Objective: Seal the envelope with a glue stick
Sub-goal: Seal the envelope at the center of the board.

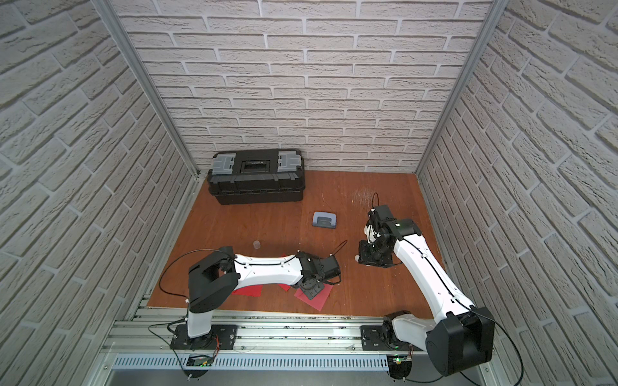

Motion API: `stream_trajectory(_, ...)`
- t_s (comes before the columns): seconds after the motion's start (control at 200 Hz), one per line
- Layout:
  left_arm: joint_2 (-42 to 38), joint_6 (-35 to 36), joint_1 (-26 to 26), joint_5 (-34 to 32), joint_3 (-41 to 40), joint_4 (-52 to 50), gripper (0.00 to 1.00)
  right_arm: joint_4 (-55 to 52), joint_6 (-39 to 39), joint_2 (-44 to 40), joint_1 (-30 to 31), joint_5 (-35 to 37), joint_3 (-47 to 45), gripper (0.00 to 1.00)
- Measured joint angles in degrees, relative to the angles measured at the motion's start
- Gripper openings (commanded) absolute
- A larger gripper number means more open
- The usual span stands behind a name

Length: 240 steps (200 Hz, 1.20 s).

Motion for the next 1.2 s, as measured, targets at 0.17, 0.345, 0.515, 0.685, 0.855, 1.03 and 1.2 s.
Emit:
stream_trajectory(0.17,-3.3,0.0,1.4,2.0,-2.2,0.5,0.17,0.0,0.0,0.1,0.0,0.0,0.0,0.03)
stream_trajectory(0.345,-4.5,-0.1,1.6,3.8,-3.7,1.5,0.16,-0.1,0.0,0.4,0.0,0.0,0.0,0.03)
stream_trajectory(0.515,-4.5,-0.2,1.6,5.4,-6.3,3.4,0.16,-0.1,0.0,0.5,0.0,0.0,0.0,0.03)
stream_trajectory(0.685,-3.5,-0.2,0.5,4.6,-5.5,2.9,0.14,-0.1,0.0,0.5,0.0,0.0,0.0,0.03)
stream_trajectory(0.855,-0.2,0.4,-2.3,0.0,-1.2,-1.9,0.14,-0.2,-0.4,0.7,0.0,-0.1,0.0,0.03)
stream_trajectory(1.03,-1.0,0.9,-2.6,-1.7,-1.9,-1.2,0.17,-0.5,-0.4,0.7,0.0,-0.1,0.0,0.03)
stream_trajectory(1.2,-4.0,0.9,-1.6,-0.7,-4.7,1.1,0.18,-0.7,-0.4,0.7,0.0,-0.2,0.0,0.03)
